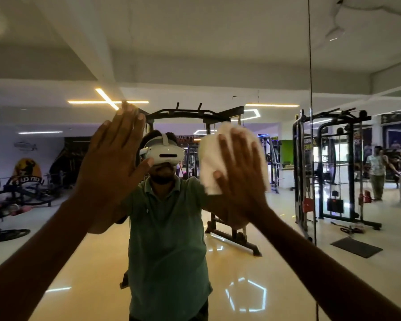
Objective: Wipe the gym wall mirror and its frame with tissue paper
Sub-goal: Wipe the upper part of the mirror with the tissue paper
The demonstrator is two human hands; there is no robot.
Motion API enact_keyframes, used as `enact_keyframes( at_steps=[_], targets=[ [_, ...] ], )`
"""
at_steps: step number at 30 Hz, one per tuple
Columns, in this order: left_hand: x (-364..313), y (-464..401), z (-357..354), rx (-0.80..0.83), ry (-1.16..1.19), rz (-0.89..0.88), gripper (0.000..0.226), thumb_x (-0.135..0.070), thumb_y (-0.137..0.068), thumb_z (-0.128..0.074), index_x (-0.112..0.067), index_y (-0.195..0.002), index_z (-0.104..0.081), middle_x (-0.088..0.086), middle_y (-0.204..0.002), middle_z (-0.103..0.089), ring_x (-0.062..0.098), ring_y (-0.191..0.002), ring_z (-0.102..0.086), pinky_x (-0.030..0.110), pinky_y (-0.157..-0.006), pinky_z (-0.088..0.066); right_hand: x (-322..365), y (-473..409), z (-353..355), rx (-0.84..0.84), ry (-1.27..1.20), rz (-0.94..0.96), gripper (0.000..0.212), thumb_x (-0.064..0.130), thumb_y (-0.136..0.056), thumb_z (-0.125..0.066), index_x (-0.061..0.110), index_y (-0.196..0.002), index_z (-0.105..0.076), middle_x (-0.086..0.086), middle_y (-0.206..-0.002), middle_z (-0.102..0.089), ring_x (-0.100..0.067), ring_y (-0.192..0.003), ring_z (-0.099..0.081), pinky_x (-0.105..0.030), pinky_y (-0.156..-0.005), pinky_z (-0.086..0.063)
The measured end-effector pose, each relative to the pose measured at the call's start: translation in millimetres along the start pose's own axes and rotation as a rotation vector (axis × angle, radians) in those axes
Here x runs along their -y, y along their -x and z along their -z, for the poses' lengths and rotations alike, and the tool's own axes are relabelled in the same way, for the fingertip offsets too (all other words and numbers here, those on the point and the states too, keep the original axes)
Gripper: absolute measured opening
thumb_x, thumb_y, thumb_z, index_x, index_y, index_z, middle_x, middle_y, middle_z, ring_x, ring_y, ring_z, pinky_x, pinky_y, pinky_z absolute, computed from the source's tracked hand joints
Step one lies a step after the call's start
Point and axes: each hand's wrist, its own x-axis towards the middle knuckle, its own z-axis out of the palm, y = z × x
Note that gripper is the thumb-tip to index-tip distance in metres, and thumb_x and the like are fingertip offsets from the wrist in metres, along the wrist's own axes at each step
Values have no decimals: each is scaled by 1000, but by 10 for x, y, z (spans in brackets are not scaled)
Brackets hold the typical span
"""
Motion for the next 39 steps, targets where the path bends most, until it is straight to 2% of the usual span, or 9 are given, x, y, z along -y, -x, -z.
enact_keyframes(
  at_steps=[4, 8, 13, 16, 21, 24, 29, 32, 39],
  targets=[
    [81, 71, -10, 4, -15, -29, 85, -64, -99, -20, -12, -165, -9, 16, -172, -5, 32, -160, -3, 53, -128, -8, -552, -34, 52, -109, 16, -420, 84, 67, -104, -7, 12, -168, -9, -18, -174, -2, -36, -161, -2, -60, -129, -5],
    [85, 106, -35, 5, -10, -26, 85, -66, -100, -12, -13, -166, -8, 16, -172, -5, 33, -160, -2, 54, -128, -7, -229, -212, 13, -202, -52, -776, 95, 74, -99, 3, 10, -167, -16, -21, -173, -11, -41, -160, -10, -64, -125, -14],
    [59, 94, -43, -5, 29, -27, 88, -70, -99, -2, -12, -165, -10, 16, -172, -4, 34, -160, -2, 58, -127, -11, 923, 56, -213, -27, -8, -163, 79, 59, -105, -23, 13, -167, -8, -19, -173, 2, -37, -161, 3, -58, -129, 5],
    [89, 105, -64, -30, 47, -35, 84, -67, -100, -9, -13, -165, -10, 15, -173, -3, 33, -160, -2, 57, -128, -10, 655, 43, -120, 31, -20, 70, 77, 56, -105, -28, 17, -167, -6, -15, -175, 3, -30, -162, 7, -53, -129, 9],
    [96, 102, -104, -77, 48, -52, 83, -63, -100, -17, -10, -165, -12, 18, -172, -7, 36, -159, -5, 57, -127, -10, -566, -104, 143, -111, 38, -436, 81, 62, -106, -15, 10, -167, -10, -18, -174, -2, -35, -162, -1, -62, -127, -11],
    [43, 105, -123, -84, 46, -27, 84, -62, -99, -17, -9, -165, -12, 19, -172, -6, 37, -159, -4, 57, -127, -7, -329, -135, 95, -188, -29, -715, 90, 70, -102, -1, 9, -166, -16, -22, -173, -10, -41, -160, -9, -66, -124, -16],
    [40, 105, -93, -74, 42, -23, 85, -60, -98, -23, -10, -165, -10, 19, -172, -6, 38, -159, -6, 55, -127, -7, 856, 383, -158, 27, -8, -103, 78, 56, -104, -26, 15, -167, -2, -17, -173, 7, -37, -161, 5, -58, -129, 3],
    [82, 110, -82, -76, 33, -30, 85, -61, -99, -24, -11, -165, -11, 18, -172, -7, 36, -159, -6, 53, -128, -8, 557, 404, -90, 58, -13, 71, 76, 53, -105, -28, 22, -167, 3, -13, -175, 7, -31, -162, 6, -57, -130, 2],
    [-12, 109, -119, -64, 24, 22, 85, -59, -98, -26, -12, -165, -7, 18, -172, -2, 35, -159, -1, 55, -128, -6, -449, 123, 37, -90, 32, -566, 87, 69, -103, -8, 11, -167, -8, -18, -174, -2, -36, -162, 0, -63, -126, -10]
  ],
)
